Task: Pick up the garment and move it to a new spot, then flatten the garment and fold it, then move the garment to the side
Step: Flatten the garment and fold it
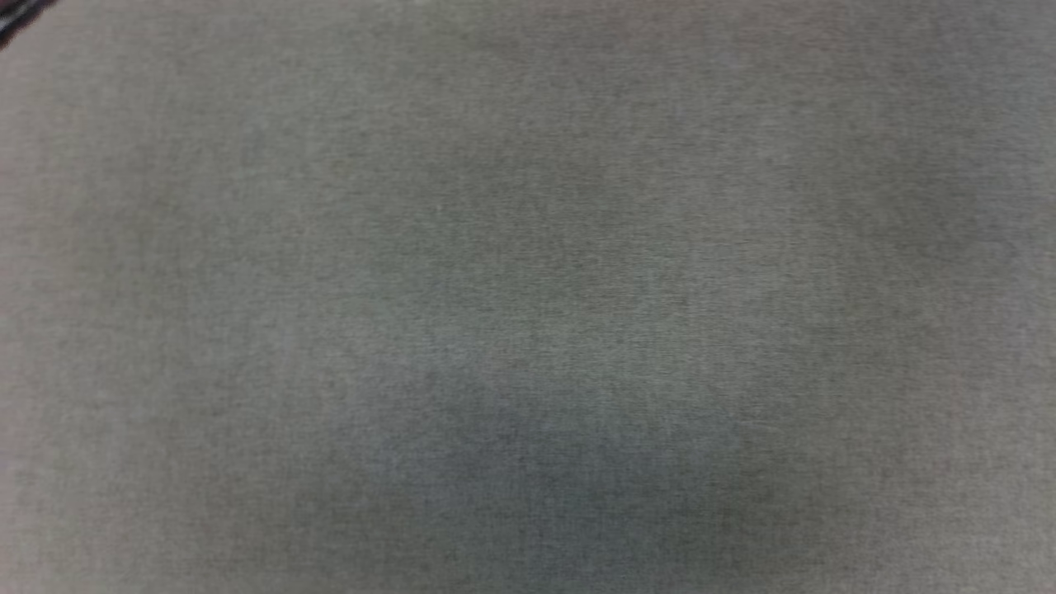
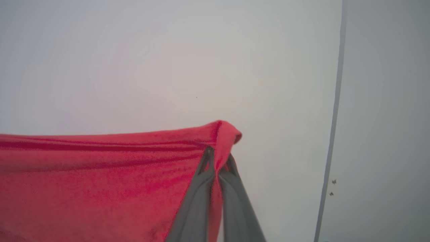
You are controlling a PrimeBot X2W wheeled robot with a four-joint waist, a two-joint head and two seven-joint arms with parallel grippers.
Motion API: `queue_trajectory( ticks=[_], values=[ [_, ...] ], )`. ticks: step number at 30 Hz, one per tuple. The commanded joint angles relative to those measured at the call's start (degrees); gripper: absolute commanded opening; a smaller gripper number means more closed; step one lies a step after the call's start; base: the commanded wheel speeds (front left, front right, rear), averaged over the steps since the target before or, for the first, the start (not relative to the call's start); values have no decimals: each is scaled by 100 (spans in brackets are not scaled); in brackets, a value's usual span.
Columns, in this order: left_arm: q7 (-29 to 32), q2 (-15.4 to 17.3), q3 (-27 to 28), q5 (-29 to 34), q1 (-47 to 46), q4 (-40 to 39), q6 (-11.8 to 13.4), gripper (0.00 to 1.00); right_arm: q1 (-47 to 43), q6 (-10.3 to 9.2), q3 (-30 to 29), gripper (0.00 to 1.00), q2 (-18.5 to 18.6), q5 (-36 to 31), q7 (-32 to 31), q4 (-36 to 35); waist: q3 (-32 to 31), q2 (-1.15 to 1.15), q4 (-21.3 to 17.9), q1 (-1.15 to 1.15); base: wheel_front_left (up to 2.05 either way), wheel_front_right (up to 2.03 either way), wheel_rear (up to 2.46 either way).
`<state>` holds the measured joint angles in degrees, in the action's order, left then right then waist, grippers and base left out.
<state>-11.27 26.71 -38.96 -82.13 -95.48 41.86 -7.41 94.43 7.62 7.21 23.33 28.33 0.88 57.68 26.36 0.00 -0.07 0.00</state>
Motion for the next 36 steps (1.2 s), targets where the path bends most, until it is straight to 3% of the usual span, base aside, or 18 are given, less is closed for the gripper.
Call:
queue_trajectory(
  ticks=[1,7,13,16,23,30,36],
  values=[
    [-74,15,108,-89,-84,171,15,0,24,-25,-99,0,10,-79,175,195,-8,0,-128,0,0,0,0],
    [78,-51,-130,-310,698,-144,6,0,-565,-23,172,0,-244,-20,335,603,-70,0,-207,0,0,0,0],
    [43,284,-391,-751,2639,-1677,2,0,-2037,-19,700,0,-56,702,189,74,-179,0,-150,0,0,0,0],
    [-98,577,-591,-705,3676,-2333,2,0,-2978,-18,1064,0,177,1287,-16,-628,-255,0,-118,0,0,0,0],
    [-348,1137,-801,-560,5611,-3616,2,0,-5234,-19,1272,0,1244,2531,-419,-2482,-501,0,-56,0,0,0,0],
    [-393,1575,-744,-197,7018,-4510,2,0,-7168,-19,787,0,1926,3094,-643,-4145,-711,0,-57,0,0,0,0],
    [-394,1718,-251,186,8114,-5242,1,0,-8690,-19,-36,0,2064,3169,-943,-5156,-775,0,-18,0,0,0,0]
  ],
)
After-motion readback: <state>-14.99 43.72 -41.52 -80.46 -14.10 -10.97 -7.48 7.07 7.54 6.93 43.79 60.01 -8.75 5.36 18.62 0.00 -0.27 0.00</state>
